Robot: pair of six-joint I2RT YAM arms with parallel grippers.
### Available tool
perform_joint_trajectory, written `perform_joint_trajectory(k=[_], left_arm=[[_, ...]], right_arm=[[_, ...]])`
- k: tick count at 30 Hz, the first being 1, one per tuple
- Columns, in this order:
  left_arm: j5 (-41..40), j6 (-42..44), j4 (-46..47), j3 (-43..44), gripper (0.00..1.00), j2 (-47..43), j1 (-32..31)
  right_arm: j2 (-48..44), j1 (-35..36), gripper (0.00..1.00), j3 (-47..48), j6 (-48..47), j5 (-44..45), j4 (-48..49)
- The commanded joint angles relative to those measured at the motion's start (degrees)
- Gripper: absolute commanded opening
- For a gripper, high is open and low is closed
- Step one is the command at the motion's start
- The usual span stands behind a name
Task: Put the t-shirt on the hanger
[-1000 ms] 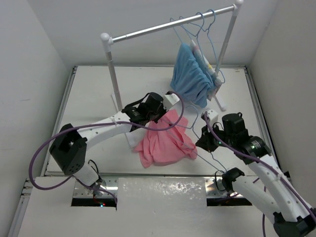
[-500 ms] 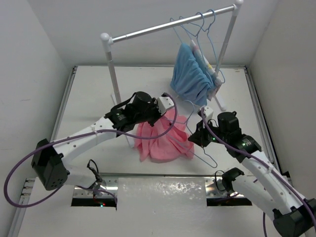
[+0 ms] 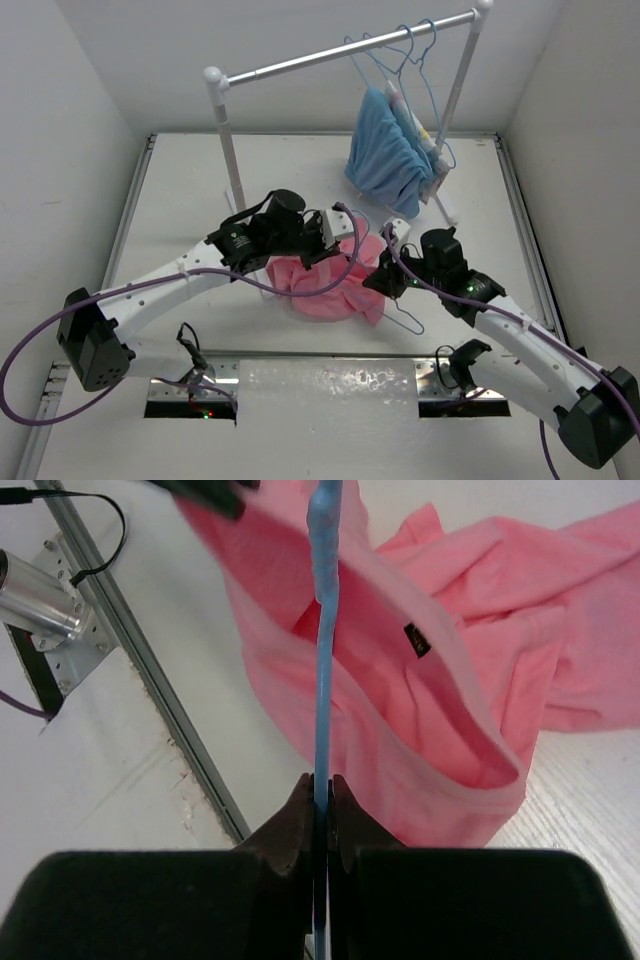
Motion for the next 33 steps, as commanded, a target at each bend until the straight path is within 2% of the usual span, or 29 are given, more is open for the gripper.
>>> perform_joint_trajectory(k=[1,4,8,10,11,14,19,24,27,30,33], left_arm=[[9.8,3.6,-2.5,2.4,0.0,-1.8,-1.1],[13.6,7.4,-4.8,1.0,0.0,-2.7,-1.2],[8.9,8.3,-2.9,-1.7,0.0,-1.8,-1.2],[6.6,9.2,-3.1,-1.6,0.17,-0.8,-1.2],[3.5,9.8,-3.6,-1.1,0.36,-0.4,-1.2],[-5.1,10.5,-3.9,0.2,0.49,-0.5,-0.7],[-11.3,17.7,-6.5,0.1,0.55,-4.1,1.1],[-14.7,31.3,-10.4,-6.7,0.56,-4.5,1.2],[-15.9,34.4,-6.4,-12.8,0.59,-3.6,1.2],[-11.2,35.4,-3.4,-15.3,0.64,-2.4,1.5],[-9.7,32.6,4.4,-17.5,0.69,-0.5,1.5]], right_arm=[[-1.2,0.5,0.0,-1.3,-2.2,-0.8,9.8],[-2.4,0.5,0.0,-4.2,-2.2,-0.4,15.5],[-1.1,0.6,0.0,-7.0,-2.2,-1.4,21.1],[0.0,0.6,0.0,-8.9,-2.1,-2.4,22.8],[0.4,0.5,0.0,-10.3,-2.0,-3.4,24.3],[1.3,0.6,0.0,-12.5,-2.4,-3.2,26.5],[2.1,0.5,0.0,-13.1,-4.0,-2.9,27.7],[2.7,0.6,0.0,-12.9,-5.4,-2.8,26.7],[2.6,0.6,0.0,-12.9,-5.5,-2.9,26.3],[2.5,0.6,0.0,-12.9,-5.5,-2.9,25.9],[2.3,0.5,0.0,-12.9,-5.6,-3.0,25.5]])
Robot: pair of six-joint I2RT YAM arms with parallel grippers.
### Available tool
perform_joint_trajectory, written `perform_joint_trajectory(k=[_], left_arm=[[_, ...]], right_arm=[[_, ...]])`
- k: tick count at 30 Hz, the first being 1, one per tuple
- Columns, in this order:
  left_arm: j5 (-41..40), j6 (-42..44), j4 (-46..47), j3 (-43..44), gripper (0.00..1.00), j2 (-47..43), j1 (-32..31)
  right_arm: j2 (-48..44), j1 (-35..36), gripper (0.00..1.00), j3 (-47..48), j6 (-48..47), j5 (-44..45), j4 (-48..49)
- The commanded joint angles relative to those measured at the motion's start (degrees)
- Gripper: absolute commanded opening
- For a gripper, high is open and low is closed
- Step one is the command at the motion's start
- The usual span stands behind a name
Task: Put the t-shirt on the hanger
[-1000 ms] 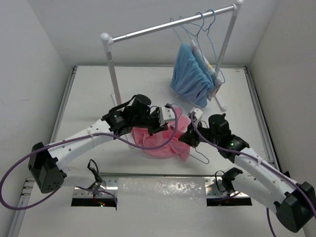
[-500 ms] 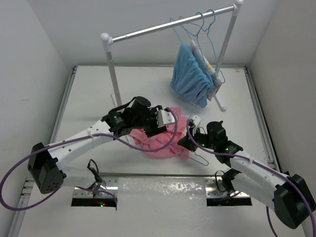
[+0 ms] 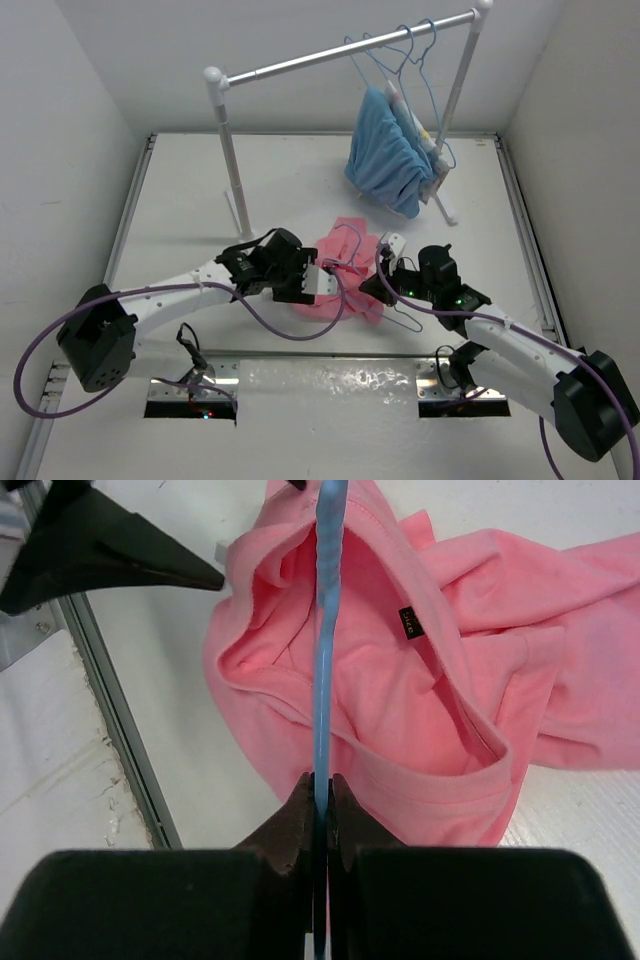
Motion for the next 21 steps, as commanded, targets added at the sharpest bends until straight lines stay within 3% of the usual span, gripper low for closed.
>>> perform_joint_trajectory(k=[1,6,9,12,13,16,21], left_arm=[[-0.2,-2.4,15.7,-0.6,0.69,1.1,0.7],[-7.6,-8.9,28.4,-0.7,0.69,8.9,2.2],[-11.9,-10.2,31.5,-1.1,0.64,12.6,2.8],[-12.0,-9.5,33.9,-1.6,0.45,14.6,3.1],[-11.5,-9.6,34.2,-1.5,0.34,15.0,3.1],[-3.3,-9.1,32.6,-1.4,0.25,13.9,3.9],[13.2,-7.6,25.1,-0.7,0.19,8.2,4.0]], right_arm=[[-0.5,0.2,0.0,0.8,-1.1,-1.6,2.7],[-1.2,0.3,0.0,0.6,-1.4,-1.8,2.5],[-1.2,0.2,0.0,0.6,-1.7,-2.2,2.3],[-1.1,0.3,0.0,0.6,-1.9,-2.5,2.2],[-1.0,0.2,0.0,0.6,-1.9,-2.7,2.3],[-0.7,0.2,0.0,0.6,-2.1,-3.5,2.4],[-0.8,0.3,0.0,0.8,-3.3,-3.3,1.9]])
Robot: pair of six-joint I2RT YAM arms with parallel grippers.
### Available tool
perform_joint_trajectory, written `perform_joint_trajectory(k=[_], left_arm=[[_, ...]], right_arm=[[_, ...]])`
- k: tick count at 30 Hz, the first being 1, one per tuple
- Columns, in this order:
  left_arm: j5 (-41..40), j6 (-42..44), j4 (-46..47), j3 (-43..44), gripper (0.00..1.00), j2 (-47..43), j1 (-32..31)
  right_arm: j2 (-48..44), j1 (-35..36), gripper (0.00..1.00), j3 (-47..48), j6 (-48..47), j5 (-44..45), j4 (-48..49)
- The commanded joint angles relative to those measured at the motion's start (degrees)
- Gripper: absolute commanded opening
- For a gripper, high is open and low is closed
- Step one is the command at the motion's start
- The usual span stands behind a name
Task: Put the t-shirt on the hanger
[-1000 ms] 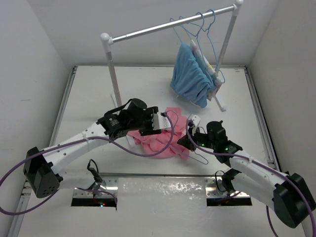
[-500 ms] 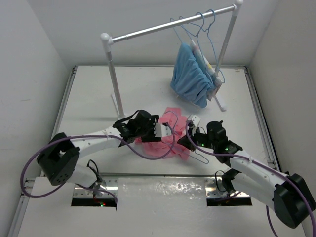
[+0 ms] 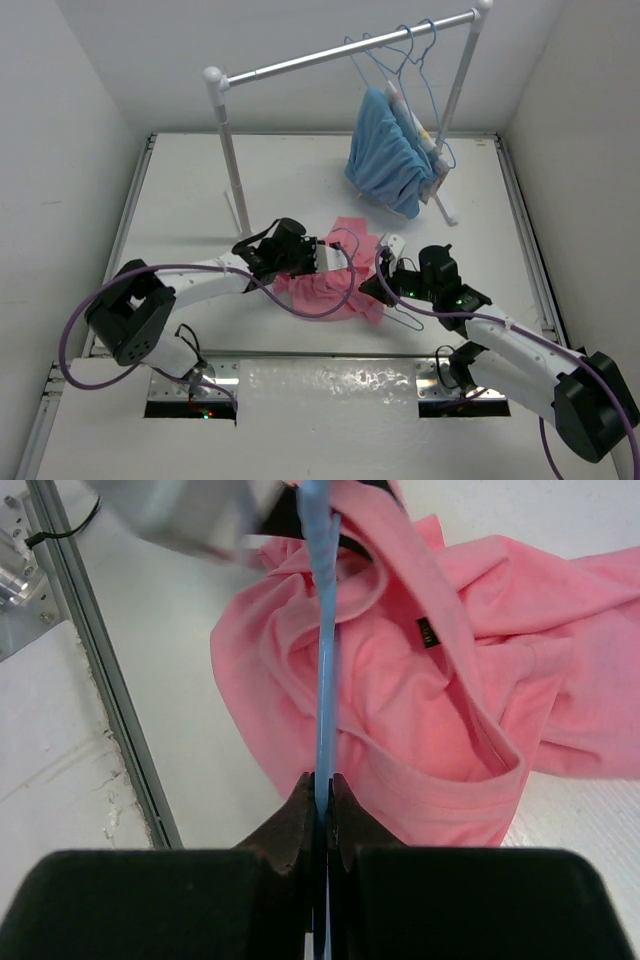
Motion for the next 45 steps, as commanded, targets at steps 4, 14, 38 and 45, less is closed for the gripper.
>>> perform_joint_trajectory(k=[4,14,38,45], left_arm=[[20.8,0.9,-10.2,3.7,0.15,-5.9,0.5],[24.6,-1.0,-16.8,8.0,0.0,-6.2,0.5],[-6.1,-17.8,-8.0,5.8,0.0,-11.3,0.5],[-9.9,-21.6,-9.2,8.0,0.0,-7.8,0.5]], right_arm=[[0.2,0.2,0.0,4.1,-4.9,-0.3,0.0],[4.5,0.2,0.0,11.5,-7.7,-0.3,-4.0],[-7.9,0.3,0.85,5.3,20.4,37.7,-2.9],[-6.4,4.0,0.44,-5.2,31.8,39.0,12.0]])
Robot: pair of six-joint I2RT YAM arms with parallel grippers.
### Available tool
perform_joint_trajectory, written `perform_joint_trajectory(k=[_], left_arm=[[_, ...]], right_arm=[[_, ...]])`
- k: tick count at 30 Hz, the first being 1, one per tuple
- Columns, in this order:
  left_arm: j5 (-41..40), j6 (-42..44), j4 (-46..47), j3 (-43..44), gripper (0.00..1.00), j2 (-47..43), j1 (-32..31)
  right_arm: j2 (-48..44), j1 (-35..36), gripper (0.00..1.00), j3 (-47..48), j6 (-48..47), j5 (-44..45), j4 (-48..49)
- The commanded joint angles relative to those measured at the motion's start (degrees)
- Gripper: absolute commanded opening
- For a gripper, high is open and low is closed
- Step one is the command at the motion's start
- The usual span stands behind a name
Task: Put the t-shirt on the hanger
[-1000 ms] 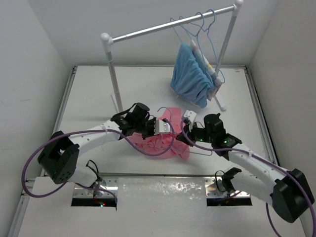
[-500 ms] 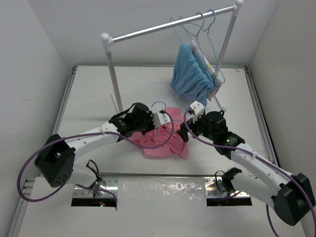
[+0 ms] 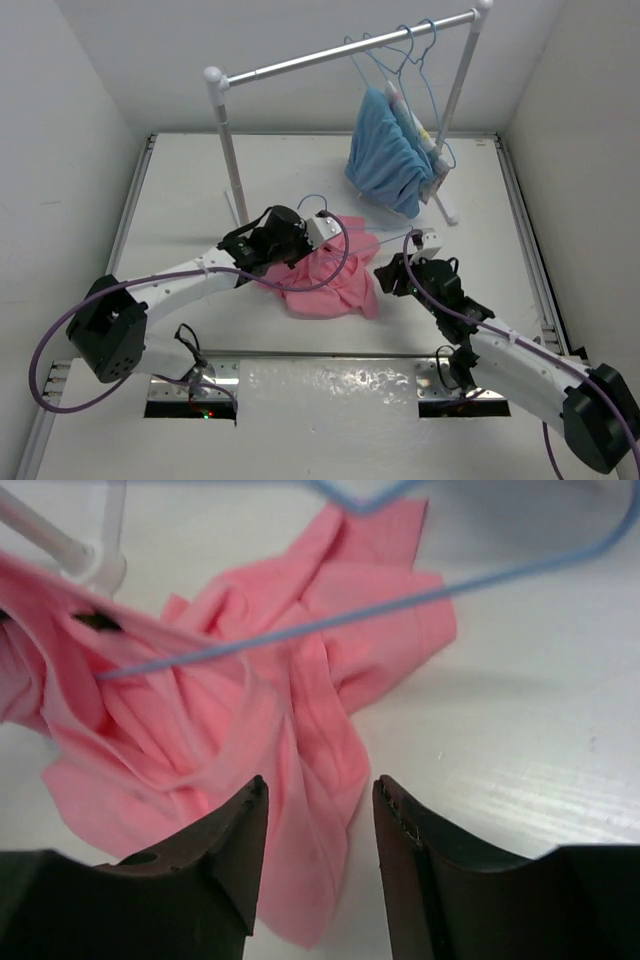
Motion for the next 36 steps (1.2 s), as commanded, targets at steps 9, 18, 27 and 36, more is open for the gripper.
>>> perform_joint_trajectory(k=[9,18,27,36], left_arm=[[-3.1,-3.7,1.9,3.8,0.0,2.0,-0.1],[-2.8,-4.3,1.6,4.2,0.0,2.0,-0.1],[-2.3,-4.1,2.0,3.8,0.0,2.1,-0.1],[-2.4,-4.5,1.5,4.7,0.0,2.3,-0.1]], right_arm=[[11.9,4.9,0.65,0.3,7.2,1.7,17.0],[28.7,5.2,0.55,5.7,8.0,1.2,22.3],[25.9,5.2,0.58,4.4,6.4,3.1,21.8],[35.4,5.3,0.63,8.5,9.9,-0.6,23.3]])
